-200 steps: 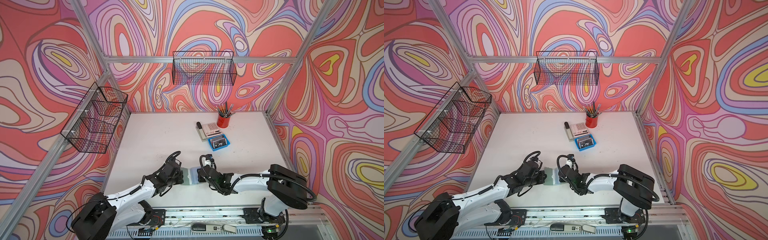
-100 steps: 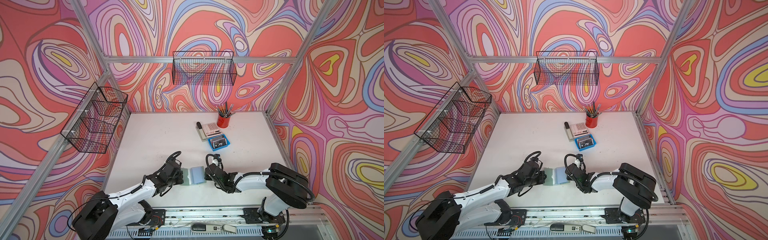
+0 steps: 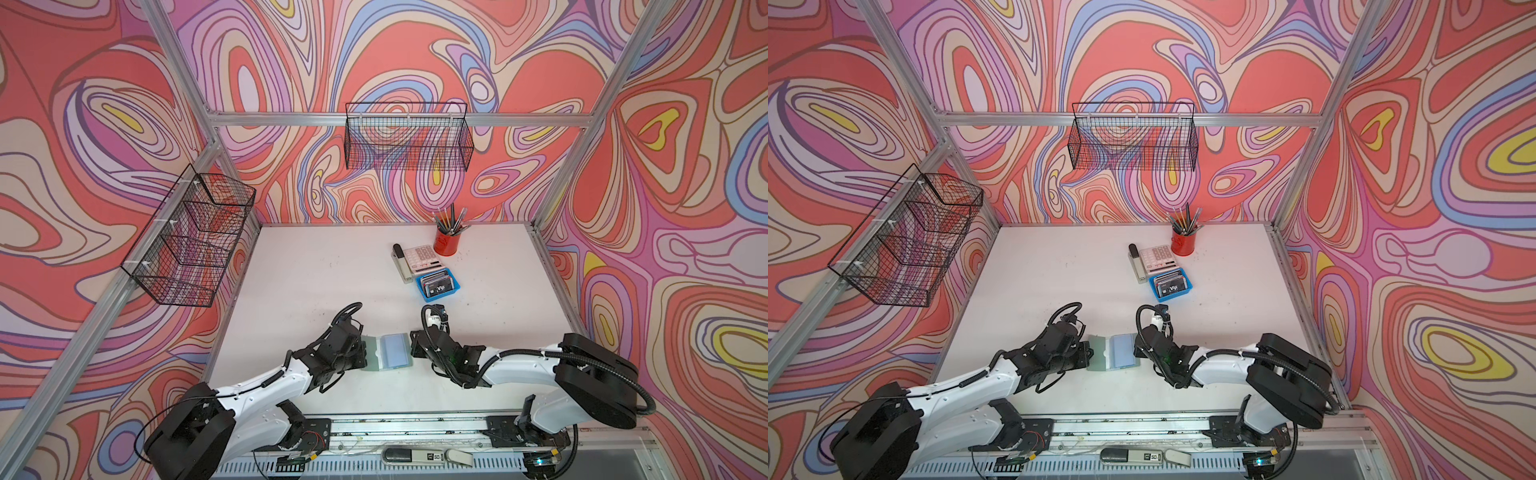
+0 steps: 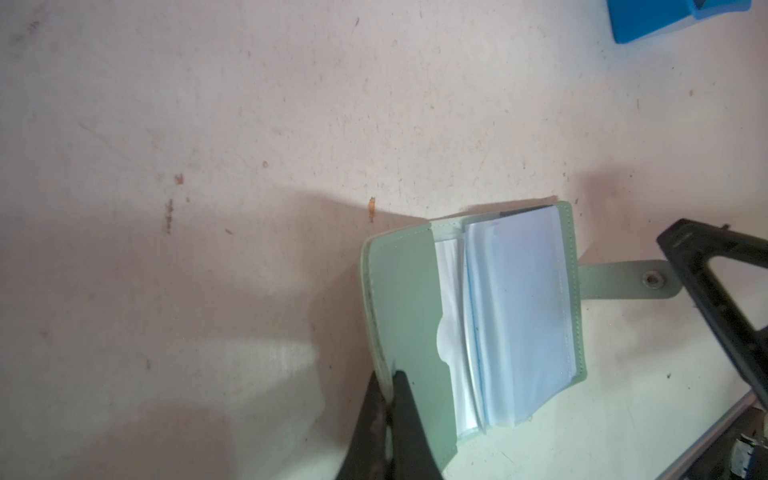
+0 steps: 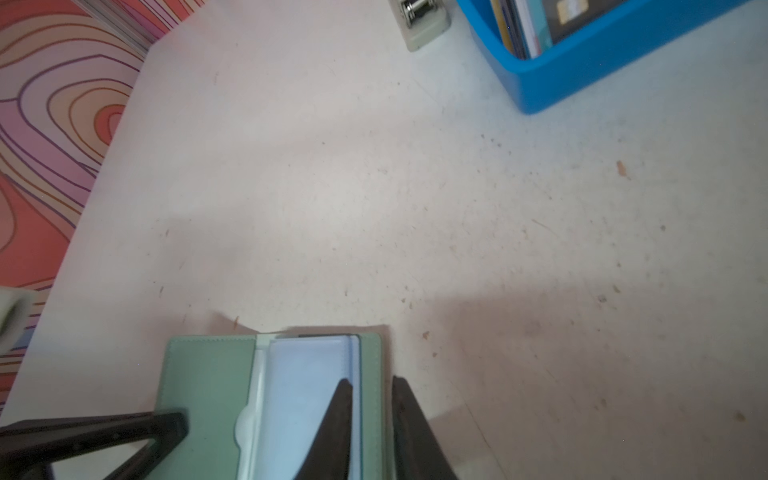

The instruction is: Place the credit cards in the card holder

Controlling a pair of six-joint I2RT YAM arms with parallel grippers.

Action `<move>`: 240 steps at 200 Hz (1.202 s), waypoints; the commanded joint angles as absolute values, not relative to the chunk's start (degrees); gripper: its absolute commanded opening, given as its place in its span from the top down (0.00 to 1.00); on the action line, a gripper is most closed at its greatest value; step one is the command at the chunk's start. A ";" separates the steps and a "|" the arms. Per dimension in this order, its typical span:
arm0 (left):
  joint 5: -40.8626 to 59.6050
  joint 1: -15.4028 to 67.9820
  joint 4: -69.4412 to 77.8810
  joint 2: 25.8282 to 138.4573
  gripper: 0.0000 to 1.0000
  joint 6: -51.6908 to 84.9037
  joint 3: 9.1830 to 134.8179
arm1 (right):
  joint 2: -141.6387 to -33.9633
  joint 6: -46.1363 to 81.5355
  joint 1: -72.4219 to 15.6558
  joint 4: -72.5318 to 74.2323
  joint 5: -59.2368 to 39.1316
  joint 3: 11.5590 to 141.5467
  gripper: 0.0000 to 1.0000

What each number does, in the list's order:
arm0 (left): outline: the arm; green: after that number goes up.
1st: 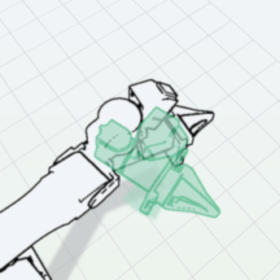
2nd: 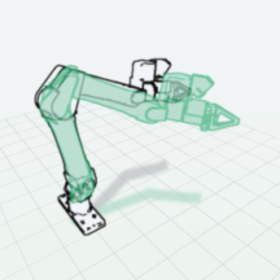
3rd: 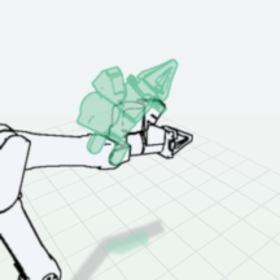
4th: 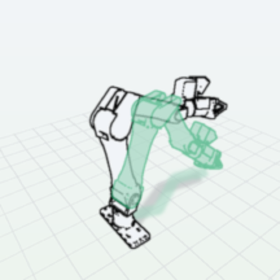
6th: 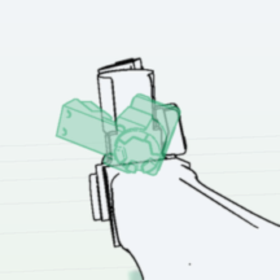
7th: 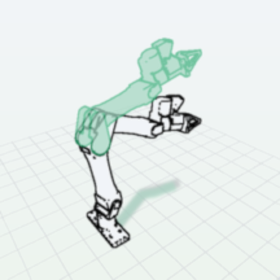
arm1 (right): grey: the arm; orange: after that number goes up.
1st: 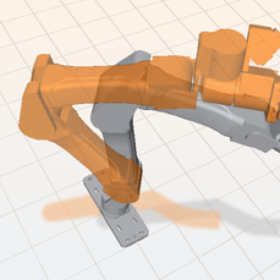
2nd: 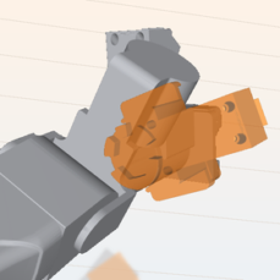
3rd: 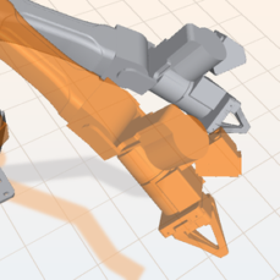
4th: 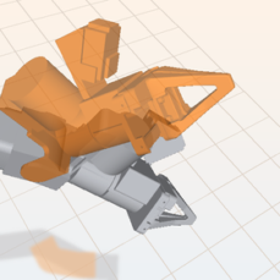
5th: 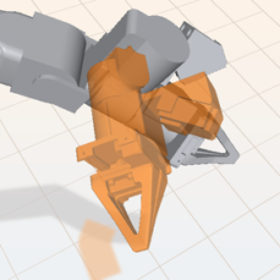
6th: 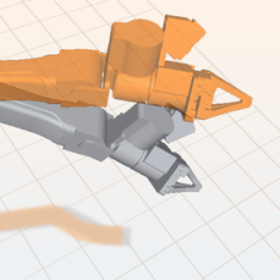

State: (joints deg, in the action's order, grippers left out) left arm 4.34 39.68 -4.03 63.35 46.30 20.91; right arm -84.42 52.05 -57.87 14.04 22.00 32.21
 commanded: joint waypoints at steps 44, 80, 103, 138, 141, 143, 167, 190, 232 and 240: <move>4.60 39.46 -2.33 64.40 0.94 45.67 20.54 | -83.91 52.57 -62.55 13.54 19.69 33.75 0.76; 3.96 39.45 -3.33 63.75 0.82 45.18 20.96 | -88.12 54.09 -63.24 14.61 17.89 34.26 0.76; 3.97 39.44 -3.86 62.87 0.78 45.18 20.75 | -90.19 54.68 -63.22 13.62 18.42 34.97 0.75; 4.09 39.46 -3.66 62.25 0.83 45.37 19.99 | -91.97 55.02 -63.28 11.58 18.90 36.37 0.73; 4.13 39.46 -3.61 62.24 0.83 45.31 20.00 | -92.08 55.01 -63.28 11.52 18.87 36.45 0.73; 4.06 39.46 -3.65 62.25 0.84 45.32 19.96 | -92.15 54.99 -63.28 11.43 18.87 36.47 0.73; 4.09 39.46 -3.55 62.48 0.87 45.36 20.12 | -93.11 55.06 -63.28 10.43 19.21 37.13 0.72; 4.11 39.46 -3.59 62.58 0.88 45.26 20.21 | -94.10 55.27 -63.28 9.45 19.57 37.70 0.72; 3.27 39.46 -4.01 63.03 0.94 45.35 20.20 | -94.32 55.78 -63.28 8.25 20.68 37.82 0.70; 3.14 39.46 -3.92 63.17 0.96 45.40 20.21 | -94.18 55.74 -63.27 8.11 20.76 37.79 0.69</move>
State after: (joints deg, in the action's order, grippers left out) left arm 4.84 39.70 -2.98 62.94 45.65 20.86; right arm -93.91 54.76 -63.05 10.39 19.00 37.21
